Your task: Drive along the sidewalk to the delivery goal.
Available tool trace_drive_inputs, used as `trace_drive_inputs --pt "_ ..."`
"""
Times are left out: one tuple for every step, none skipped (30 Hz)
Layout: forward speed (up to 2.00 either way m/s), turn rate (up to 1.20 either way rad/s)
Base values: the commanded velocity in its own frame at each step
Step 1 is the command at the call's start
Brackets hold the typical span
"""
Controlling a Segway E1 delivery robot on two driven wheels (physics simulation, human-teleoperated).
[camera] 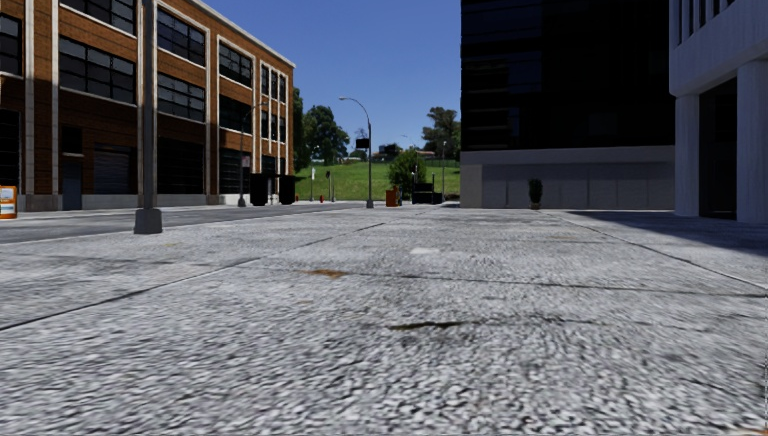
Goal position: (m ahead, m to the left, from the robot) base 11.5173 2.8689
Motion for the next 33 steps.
trace_drive_inputs --pt "1.29 0.00" --pt "1.59 0.00" --pt "1.78 0.00" --pt "1.78 0.00" --pt "1.78 0.00" --pt "1.78 0.00" --pt "1.78 0.00" --pt "1.78 0.00" --pt "1.80 0.00" --pt "1.81 0.00" --pt "1.86 0.00" --pt "1.86 0.00" --pt "1.91 0.00" --pt "1.94 0.00" --pt "2.00 0.00" --pt "2.00 0.00" --pt "2.00 0.00" --pt "2.00 0.00" --pt "2.00 0.00" --pt "2.00 0.00" --pt "1.98 0.00" --pt "1.97 0.00" --pt "1.97 0.00" --pt "1.97 0.00" --pt "1.97 0.00" --pt "2.00 0.00" --pt "2.00 0.00" --pt "2.00 0.00" --pt "2.00 0.00" --pt "2.00 0.00" --pt "2.00 0.00" --pt "2.00 0.00" --pt "2.00 0.00"
